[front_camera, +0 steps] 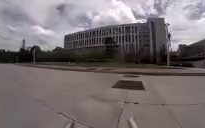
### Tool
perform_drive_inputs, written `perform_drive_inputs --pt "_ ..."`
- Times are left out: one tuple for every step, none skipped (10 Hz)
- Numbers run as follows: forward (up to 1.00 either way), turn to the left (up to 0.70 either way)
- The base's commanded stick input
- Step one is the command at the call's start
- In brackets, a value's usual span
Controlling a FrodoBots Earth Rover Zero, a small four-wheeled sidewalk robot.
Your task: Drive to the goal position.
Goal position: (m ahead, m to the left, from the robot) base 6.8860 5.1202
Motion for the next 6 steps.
perform_drive_inputs --pt "1.00 0.41" --pt "1.00 0.41" --pt "1.00 0.41" --pt "1.00 0.41" --pt "1.00 0.41" --pt "1.00 0.41"
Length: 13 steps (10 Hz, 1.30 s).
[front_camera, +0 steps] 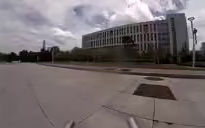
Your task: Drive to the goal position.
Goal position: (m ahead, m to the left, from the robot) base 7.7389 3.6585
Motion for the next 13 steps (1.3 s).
perform_drive_inputs --pt "1.00 0.41" --pt "1.00 0.41" --pt "1.00 0.41" --pt "1.00 0.41" --pt "1.00 0.41" --pt "1.00 0.41" --pt "1.00 0.41" --pt "1.00 0.41" --pt "1.00 0.30" --pt "1.00 0.01" --pt "1.00 0.01" --pt "1.00 0.01" --pt "1.00 0.01"
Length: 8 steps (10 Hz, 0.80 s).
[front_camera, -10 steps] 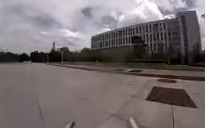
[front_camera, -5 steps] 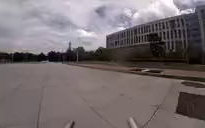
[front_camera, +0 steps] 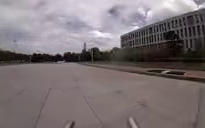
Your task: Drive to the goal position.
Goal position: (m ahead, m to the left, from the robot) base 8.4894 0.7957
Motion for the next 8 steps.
perform_drive_inputs --pt "1.00 0.01" --pt "0.59 0.01" --pt "0.24 0.00" --pt "0.81 0.01" --pt "1.00 0.01" --pt "1.00 0.01" --pt "1.00 0.01" --pt "1.00 0.01"
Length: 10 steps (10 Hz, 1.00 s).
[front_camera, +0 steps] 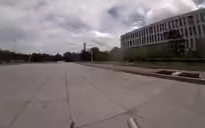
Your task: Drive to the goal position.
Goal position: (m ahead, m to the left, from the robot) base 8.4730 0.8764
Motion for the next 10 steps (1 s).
perform_drive_inputs --pt "1.00 0.01" --pt "1.00 0.01" --pt "1.00 0.01" --pt "1.00 0.01" --pt "1.00 0.01" --pt "1.00 0.01" --pt "1.00 0.01" --pt "1.00 0.40" --pt "1.00 0.41" --pt "1.00 0.41"
